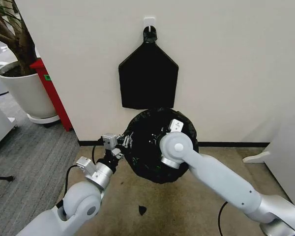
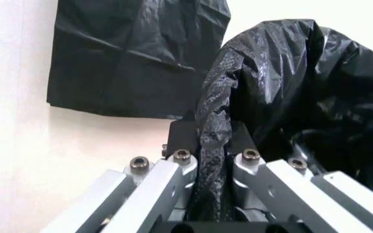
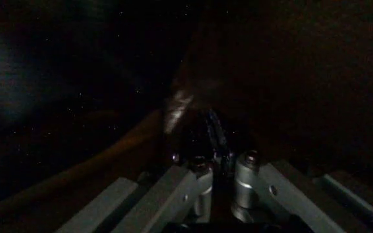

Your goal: Place the garbage bag over the trash bin.

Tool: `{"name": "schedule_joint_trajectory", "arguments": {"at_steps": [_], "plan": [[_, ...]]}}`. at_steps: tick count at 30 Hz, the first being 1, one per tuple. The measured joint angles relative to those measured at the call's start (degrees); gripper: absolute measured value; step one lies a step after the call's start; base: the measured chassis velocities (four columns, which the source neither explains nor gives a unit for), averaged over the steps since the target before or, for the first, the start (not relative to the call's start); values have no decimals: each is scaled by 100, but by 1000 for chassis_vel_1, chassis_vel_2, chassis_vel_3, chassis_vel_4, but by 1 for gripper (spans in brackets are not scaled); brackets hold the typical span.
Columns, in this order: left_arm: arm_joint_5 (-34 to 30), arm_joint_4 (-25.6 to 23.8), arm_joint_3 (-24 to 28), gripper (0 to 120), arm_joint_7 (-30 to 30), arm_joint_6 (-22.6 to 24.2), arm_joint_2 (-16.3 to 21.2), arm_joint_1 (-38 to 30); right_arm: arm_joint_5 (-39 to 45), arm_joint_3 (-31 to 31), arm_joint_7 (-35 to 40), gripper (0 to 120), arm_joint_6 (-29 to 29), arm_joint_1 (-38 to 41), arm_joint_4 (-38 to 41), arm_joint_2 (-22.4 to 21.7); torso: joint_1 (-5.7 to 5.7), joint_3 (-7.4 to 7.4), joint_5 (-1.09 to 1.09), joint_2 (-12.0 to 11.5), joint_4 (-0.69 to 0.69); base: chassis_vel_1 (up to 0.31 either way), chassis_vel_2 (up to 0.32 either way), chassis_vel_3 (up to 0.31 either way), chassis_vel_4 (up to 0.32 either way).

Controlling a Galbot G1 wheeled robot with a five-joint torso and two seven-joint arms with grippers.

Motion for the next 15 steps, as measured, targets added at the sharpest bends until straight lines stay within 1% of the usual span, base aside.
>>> {"name": "schedule_joint_trajectory", "arguments": {"at_steps": [5,6,7,15], "plan": [[-8,-50,9,4,-8,9,11,-5,-12,68,-25,0,-42,-134,-95,-32,0,0,1,0,0,0,0,0,0],[-11,-51,9,4,-10,13,21,-10,-10,89,-37,0,-34,-160,-31,-37,0,0,1,-1,0,0,0,0,0],[-12,-39,15,4,-10,20,28,-31,134,116,-96,0,7,-139,265,-84,0,0,1,-1,1,0,0,0,0],[-12,10,72,4,-7,42,18,-59,483,103,-468,0,9,-170,820,-216,0,0,-1,-1,1,0,0,0,0]]}}
